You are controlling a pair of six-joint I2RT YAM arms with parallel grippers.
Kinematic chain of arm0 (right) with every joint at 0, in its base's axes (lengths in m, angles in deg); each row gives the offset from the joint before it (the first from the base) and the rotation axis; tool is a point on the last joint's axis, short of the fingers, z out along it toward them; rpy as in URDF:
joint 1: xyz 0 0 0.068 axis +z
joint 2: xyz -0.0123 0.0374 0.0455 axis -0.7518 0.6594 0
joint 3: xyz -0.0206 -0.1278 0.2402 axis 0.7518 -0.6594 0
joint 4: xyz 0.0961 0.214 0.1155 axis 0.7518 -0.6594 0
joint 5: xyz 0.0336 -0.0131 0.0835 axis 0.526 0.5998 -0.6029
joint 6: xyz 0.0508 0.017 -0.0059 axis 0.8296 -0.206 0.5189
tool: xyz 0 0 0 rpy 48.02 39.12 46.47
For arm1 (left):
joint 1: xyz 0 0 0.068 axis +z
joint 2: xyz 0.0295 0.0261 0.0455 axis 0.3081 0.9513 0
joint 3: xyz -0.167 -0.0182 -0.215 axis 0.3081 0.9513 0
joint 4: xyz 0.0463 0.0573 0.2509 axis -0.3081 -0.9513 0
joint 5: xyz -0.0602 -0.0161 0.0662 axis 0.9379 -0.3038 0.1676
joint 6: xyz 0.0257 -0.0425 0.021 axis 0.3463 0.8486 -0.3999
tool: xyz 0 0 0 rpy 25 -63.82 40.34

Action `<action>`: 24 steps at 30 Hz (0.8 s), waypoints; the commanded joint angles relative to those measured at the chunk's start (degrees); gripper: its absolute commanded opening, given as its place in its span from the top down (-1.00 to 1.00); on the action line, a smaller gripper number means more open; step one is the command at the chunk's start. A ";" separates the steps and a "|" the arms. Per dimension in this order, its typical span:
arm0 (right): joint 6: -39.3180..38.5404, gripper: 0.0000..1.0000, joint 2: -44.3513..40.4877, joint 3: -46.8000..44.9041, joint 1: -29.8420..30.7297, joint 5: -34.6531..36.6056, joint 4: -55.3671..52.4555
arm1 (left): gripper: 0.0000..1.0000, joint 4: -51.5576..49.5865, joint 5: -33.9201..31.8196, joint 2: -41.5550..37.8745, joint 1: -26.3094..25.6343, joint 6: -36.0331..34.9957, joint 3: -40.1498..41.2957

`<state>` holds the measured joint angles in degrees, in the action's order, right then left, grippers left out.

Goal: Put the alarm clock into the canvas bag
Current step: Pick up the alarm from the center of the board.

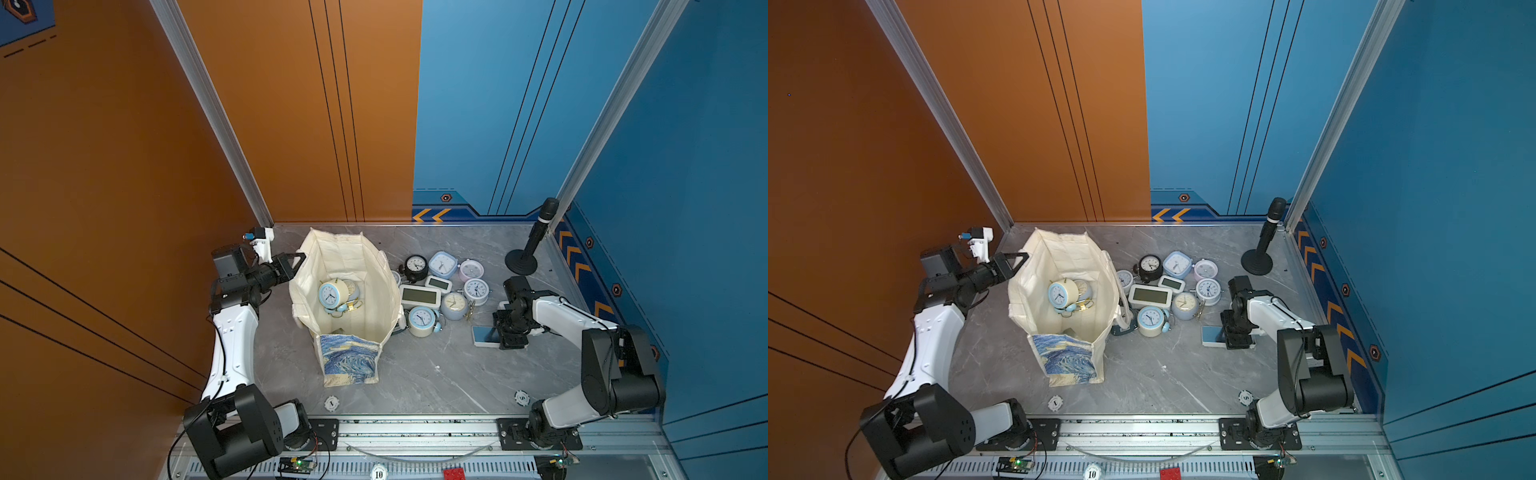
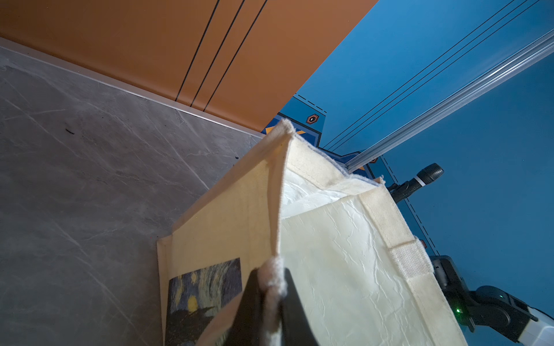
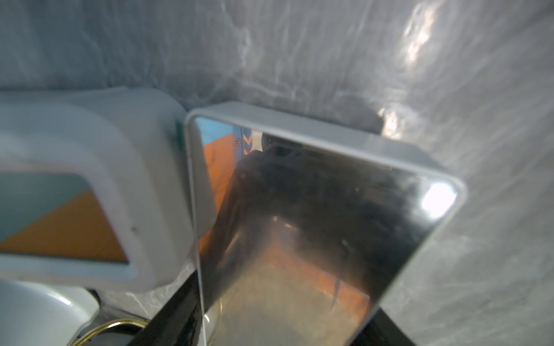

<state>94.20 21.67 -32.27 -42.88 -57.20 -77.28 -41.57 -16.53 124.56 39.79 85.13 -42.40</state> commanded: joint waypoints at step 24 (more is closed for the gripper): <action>-24.79 0.08 -20.12 7.55 10.27 12.35 11.48 | 1.00 0.83 0.53 -1.15 0.57 -0.18 0.83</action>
<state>80.63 3.42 -27.29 -33.79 -47.25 -72.69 -41.59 -16.53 124.56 40.01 85.13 -42.40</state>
